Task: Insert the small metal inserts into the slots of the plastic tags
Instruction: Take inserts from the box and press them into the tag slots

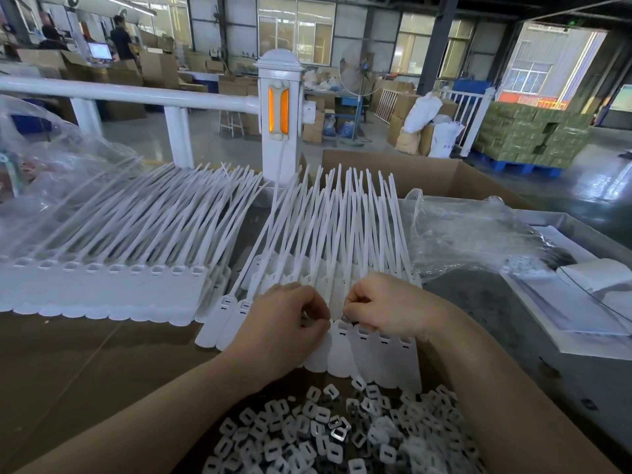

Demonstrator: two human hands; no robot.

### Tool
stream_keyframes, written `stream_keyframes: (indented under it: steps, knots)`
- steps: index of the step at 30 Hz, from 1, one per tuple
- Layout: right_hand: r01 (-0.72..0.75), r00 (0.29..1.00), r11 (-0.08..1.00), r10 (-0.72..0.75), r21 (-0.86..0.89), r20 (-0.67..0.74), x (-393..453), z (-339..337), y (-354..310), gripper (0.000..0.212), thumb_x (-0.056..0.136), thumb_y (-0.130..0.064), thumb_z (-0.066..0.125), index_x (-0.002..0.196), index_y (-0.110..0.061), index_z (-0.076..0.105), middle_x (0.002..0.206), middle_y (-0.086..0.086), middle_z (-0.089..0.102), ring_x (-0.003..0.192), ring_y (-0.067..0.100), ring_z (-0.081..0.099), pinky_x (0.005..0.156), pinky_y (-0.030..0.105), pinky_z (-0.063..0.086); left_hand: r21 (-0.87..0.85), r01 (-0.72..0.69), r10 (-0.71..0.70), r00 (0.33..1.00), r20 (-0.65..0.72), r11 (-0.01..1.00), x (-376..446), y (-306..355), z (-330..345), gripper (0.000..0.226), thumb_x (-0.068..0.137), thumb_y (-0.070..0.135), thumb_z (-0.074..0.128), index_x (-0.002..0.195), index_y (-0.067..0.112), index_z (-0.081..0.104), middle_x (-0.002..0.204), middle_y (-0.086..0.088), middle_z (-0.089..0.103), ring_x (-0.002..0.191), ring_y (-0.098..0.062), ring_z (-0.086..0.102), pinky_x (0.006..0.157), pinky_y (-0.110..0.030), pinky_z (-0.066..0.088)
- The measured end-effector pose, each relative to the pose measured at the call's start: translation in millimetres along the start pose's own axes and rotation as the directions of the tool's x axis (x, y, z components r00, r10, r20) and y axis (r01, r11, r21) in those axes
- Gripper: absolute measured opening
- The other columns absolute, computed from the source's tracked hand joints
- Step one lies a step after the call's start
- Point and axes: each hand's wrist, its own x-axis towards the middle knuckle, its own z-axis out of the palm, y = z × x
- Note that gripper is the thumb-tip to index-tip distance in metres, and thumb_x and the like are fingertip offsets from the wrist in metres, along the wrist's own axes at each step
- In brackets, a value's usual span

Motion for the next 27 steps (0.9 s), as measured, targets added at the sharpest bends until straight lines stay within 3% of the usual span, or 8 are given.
stream_keyframes:
  steps: [7,12,17,21,27]
  knots:
    - [-0.006,1.0,0.995,0.007,-0.102,0.007,1.5,-0.2,-0.7,0.024,0.096,-0.026,0.057,0.085,-0.011,0.071,0.065,-0.003,0.067,0.056,0.009,0.059,0.055,0.026,0.05,0.121,-0.126,0.128,0.992,-0.01,0.985,-1.0,-3.5,0.5,0.004,0.087,0.028,0.068,0.089,0.03,0.07,0.09,0.017,0.058,0.093,-0.003,0.05,0.092,-0.026,0.041]
    - [0.023,0.999,0.998,-0.021,-0.052,0.03,0.0,0.6,-2.5,0.021,0.097,-0.026,0.058,0.077,-0.022,0.067,0.063,-0.007,0.063,0.042,-0.001,0.05,0.04,0.015,0.039,0.149,-0.153,0.156,0.988,-0.009,0.977,-1.2,-5.1,1.4,0.006,0.088,0.029,0.066,0.093,0.03,0.07,0.093,0.016,0.059,0.093,-0.004,0.05,0.091,-0.027,0.042]
    - [0.019,0.999,0.995,-0.015,-0.096,0.048,-0.6,1.0,-5.3,0.02,0.097,-0.026,0.058,0.081,-0.021,0.068,0.065,-0.005,0.064,0.04,-0.002,0.049,0.041,0.014,0.039,0.147,-0.169,0.173,0.985,-0.012,0.975,-1.6,-6.6,2.1,0.006,0.088,0.028,0.066,0.093,0.03,0.07,0.093,0.014,0.06,0.093,-0.005,0.051,0.09,-0.028,0.043]
    - [-0.009,0.998,0.995,0.015,-0.094,0.062,-0.7,1.2,-8.0,0.014,0.096,-0.026,0.061,0.082,-0.025,0.064,0.065,-0.007,0.065,0.052,0.0,0.058,0.049,0.018,0.048,0.159,-0.18,0.183,0.983,-0.009,0.971,-1.6,-8.1,3.3,0.007,0.088,0.027,0.066,0.093,0.03,0.07,0.094,0.014,0.06,0.094,-0.005,0.05,0.09,-0.028,0.043]
    - [-0.075,0.996,0.997,0.075,-0.002,0.054,-0.6,1.4,-7.7,0.009,0.094,-0.022,0.064,0.086,-0.016,0.061,0.056,-0.005,0.063,0.036,0.0,0.047,0.039,0.016,0.039,0.21,-0.227,0.232,0.973,0.0,0.951,-1.4,-10.1,3.8,0.011,0.091,0.03,0.063,0.101,0.029,0.068,0.096,0.012,0.061,0.092,-0.008,0.05,0.087,-0.03,0.044]
